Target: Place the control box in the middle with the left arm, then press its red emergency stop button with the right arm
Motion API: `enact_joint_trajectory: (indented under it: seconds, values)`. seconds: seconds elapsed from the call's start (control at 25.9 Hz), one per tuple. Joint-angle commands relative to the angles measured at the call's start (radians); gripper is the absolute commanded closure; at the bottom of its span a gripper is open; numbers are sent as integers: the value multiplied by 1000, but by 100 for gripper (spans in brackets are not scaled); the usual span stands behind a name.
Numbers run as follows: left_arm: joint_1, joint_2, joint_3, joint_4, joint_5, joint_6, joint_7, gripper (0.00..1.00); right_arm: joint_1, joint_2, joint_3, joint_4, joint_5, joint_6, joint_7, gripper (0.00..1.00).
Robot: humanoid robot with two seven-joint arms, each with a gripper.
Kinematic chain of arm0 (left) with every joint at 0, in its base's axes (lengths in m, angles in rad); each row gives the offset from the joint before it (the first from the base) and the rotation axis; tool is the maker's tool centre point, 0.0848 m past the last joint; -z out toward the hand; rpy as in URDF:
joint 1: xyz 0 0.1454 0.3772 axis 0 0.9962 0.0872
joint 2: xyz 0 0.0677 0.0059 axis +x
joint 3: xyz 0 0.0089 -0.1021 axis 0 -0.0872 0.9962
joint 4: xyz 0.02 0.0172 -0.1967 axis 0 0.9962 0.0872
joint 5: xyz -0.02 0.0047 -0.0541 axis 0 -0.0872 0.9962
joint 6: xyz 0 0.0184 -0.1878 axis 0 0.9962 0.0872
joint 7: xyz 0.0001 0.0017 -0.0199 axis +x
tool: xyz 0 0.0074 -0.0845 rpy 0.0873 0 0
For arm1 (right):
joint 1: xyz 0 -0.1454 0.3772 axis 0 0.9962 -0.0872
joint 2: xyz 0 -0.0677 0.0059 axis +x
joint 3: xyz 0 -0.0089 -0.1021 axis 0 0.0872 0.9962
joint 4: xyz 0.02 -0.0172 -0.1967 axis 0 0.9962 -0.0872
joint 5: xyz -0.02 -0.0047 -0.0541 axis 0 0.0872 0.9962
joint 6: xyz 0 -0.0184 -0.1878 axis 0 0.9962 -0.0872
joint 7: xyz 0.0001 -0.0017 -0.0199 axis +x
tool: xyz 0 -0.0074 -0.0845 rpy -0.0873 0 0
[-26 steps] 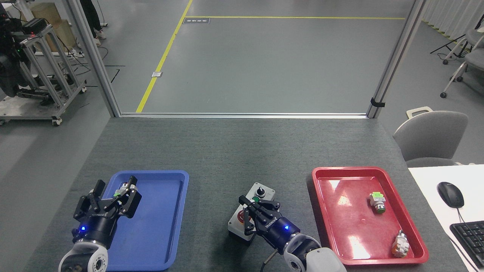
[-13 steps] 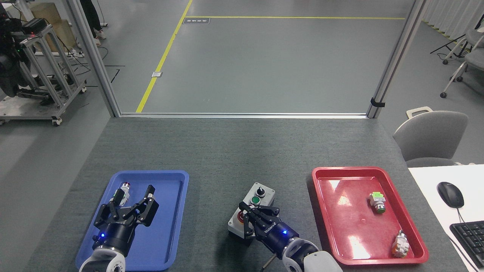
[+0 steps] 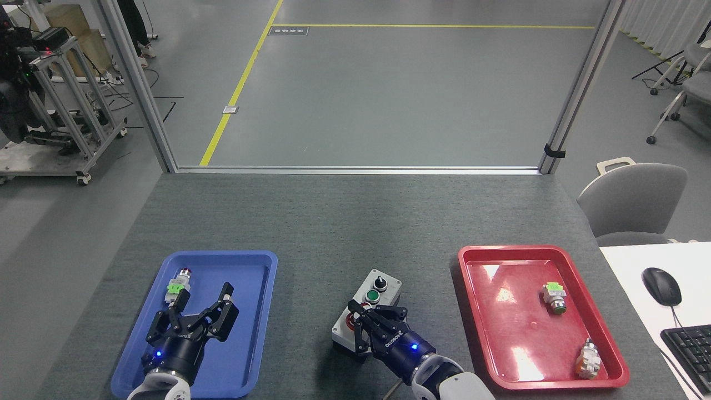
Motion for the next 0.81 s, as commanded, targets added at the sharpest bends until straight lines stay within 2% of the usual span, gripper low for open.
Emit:
enact_joint_trajectory:
  seconds: [0.0,0.04,0.08,0.12,0.19,0.27,0.39,0.54,0.7,0.77]
  values:
    - [0,0,0,1,1,0,2,1,-5,-4,-23,-48,-70,-5,71,75]
    - [0,0,0,1,1,0,2,1,-5,-18,-57,-99,-120,-7,71,55]
    - [0,0,0,1,1,0,2,1,-5,-23,-109,-140,-182,-10,73,9]
    - [0,-1,0,1,1,0,2,1,-5,-35,-170,-175,-247,-16,76,1]
    - [0,-1,0,1,1,0,2,1,-8,-56,-245,-205,-364,-41,77,0]
    - [0,-1,0,1,1,0,2,1,-42,-78,-259,-206,-427,-41,77,0]
    - [0,-1,0,1,1,0,2,1,-60,-122,-293,-206,-438,18,80,0]
    - [0,-1,0,1,1,0,2,1,-53,-133,-340,-208,-435,160,80,0]
    - [0,-1,0,1,1,0,2,1,-2,-159,-340,-217,-430,212,80,0]
    - [0,-1,0,1,1,0,2,1,44,-159,-340,-264,-430,217,80,0]
